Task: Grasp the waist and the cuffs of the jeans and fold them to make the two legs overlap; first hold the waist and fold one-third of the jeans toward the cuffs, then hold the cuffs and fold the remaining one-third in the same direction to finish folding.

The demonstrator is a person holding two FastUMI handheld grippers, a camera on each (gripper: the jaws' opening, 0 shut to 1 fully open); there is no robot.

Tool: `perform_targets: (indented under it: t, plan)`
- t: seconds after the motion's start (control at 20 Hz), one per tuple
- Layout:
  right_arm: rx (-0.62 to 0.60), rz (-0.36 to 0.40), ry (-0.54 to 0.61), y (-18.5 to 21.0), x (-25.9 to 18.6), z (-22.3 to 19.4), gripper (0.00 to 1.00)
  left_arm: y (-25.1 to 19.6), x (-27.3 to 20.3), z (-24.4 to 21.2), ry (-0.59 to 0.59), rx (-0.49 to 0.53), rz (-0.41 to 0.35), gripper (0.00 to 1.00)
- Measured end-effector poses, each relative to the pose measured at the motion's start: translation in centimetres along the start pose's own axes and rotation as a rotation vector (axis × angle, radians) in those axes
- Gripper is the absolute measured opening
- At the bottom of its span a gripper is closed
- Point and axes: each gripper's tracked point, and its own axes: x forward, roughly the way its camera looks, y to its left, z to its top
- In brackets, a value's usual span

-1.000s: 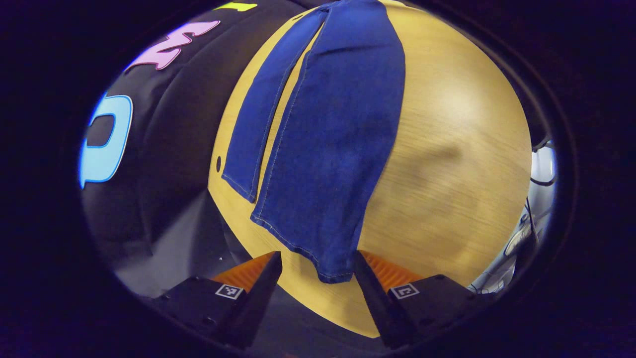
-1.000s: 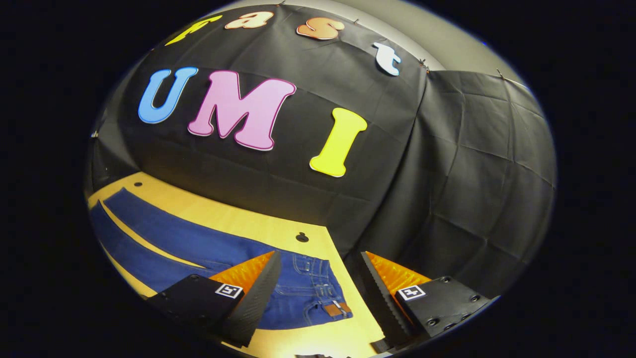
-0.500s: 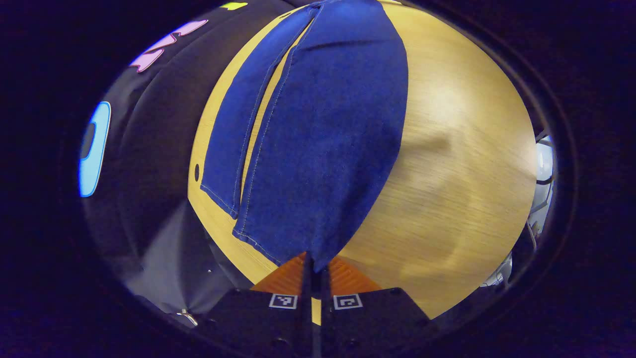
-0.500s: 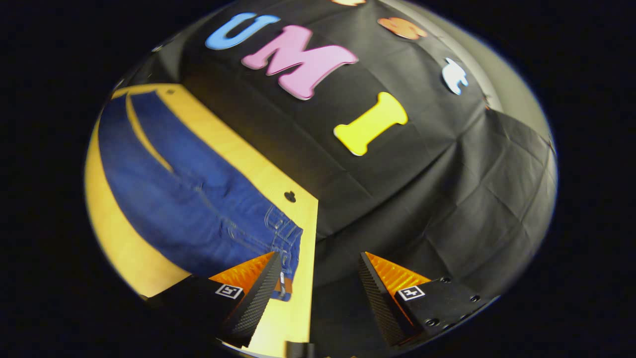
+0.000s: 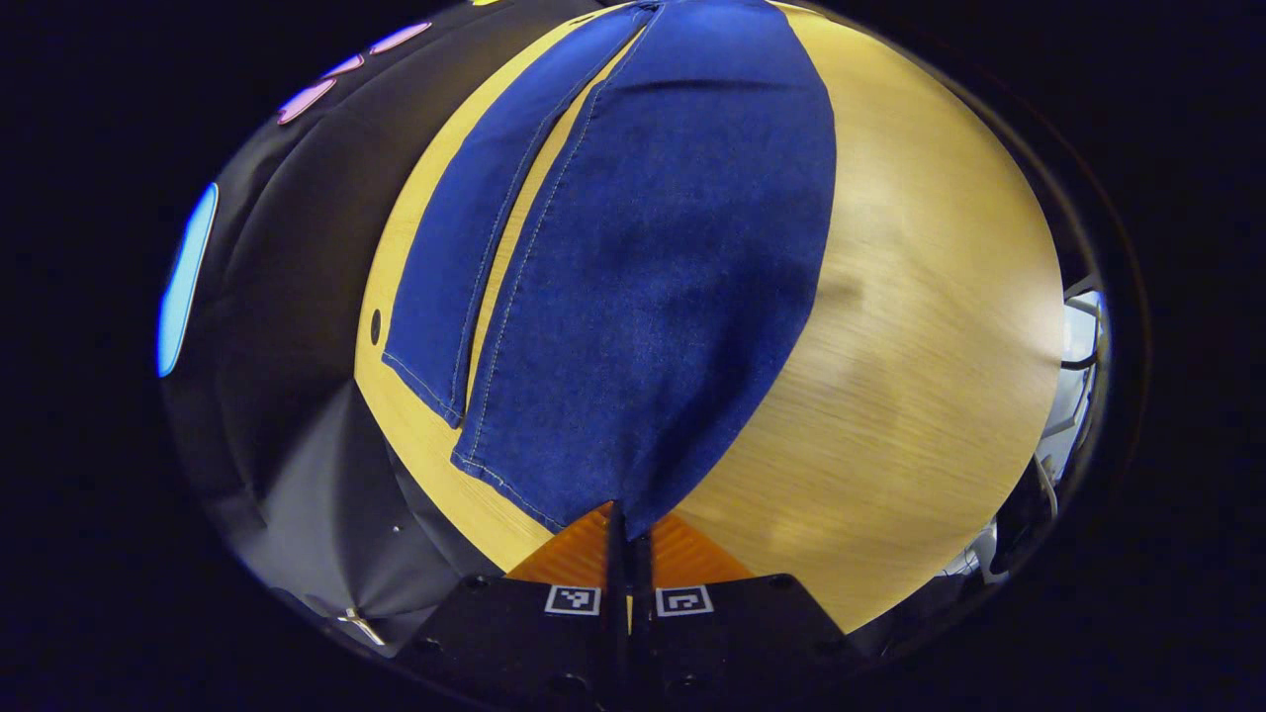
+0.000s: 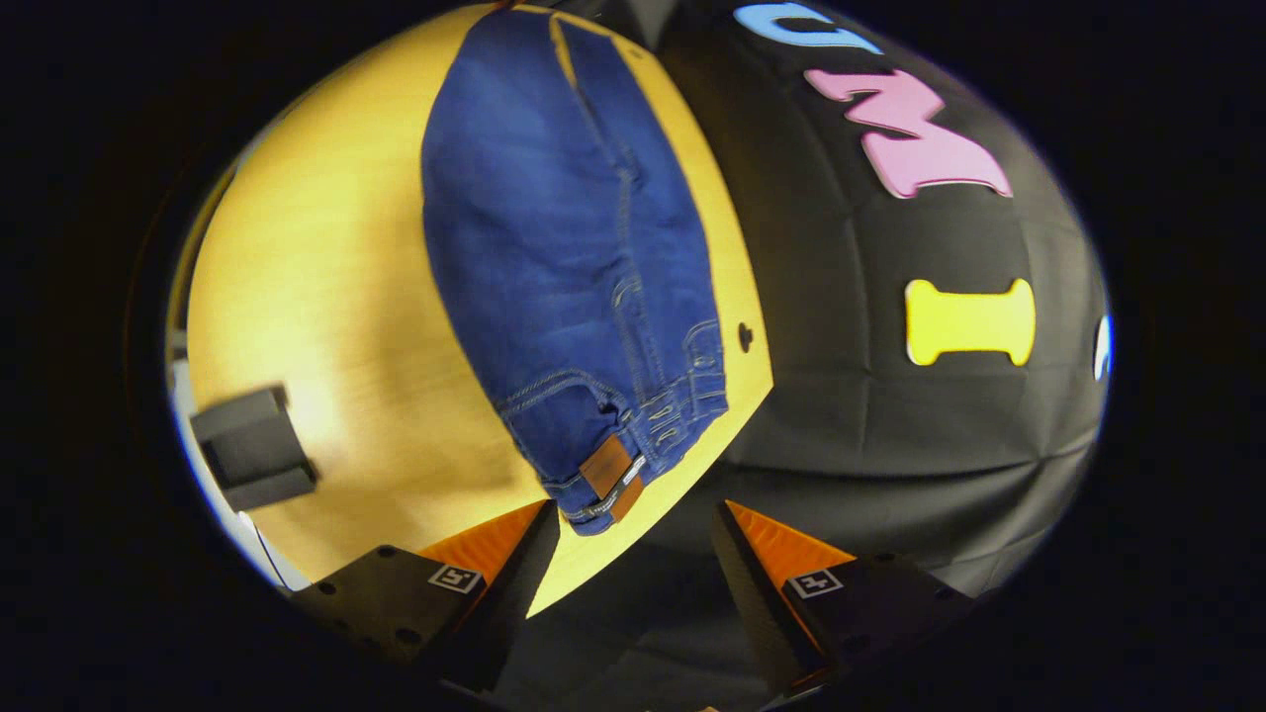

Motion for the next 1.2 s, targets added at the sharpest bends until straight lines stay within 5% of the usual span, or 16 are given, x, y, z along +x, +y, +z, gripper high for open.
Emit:
perform_targets:
  t: [0.2, 0.45, 0.65, 0.8, 1.2]
  plan:
    - [-0.123, 0.096, 0.011, 2.6, 3.4, -0.2, 0.94, 0.1, 0.0, 0.0, 0.017, -0.01, 0.009, 0.06]
    - [-0.15, 0.096, -0.011, 2.7, 5.3, 1.2, 0.88, 0.2, 0.1, 0.2, 0.026, -0.051, 0.026, 0.06]
    - [-0.164, 0.115, 0.01, 2.8, 6.3, 1.0, 0.31, 0.3, 0.1, 0.1, 0.023, -0.078, 0.037, 0.06]
    - [-0.048, 0.179, 0.049, 2.8, 7.0, 1.0, 0.13, 0.1, -0.1, 0.4, 0.032, -0.138, -0.016, 0.06]
    - [0.018, 0.227, 0.05, -3.9, 4.9, 3.2, 0.11, 2.1, -3.4, 2.4, -0.028, -0.257, -0.216, 0.06]
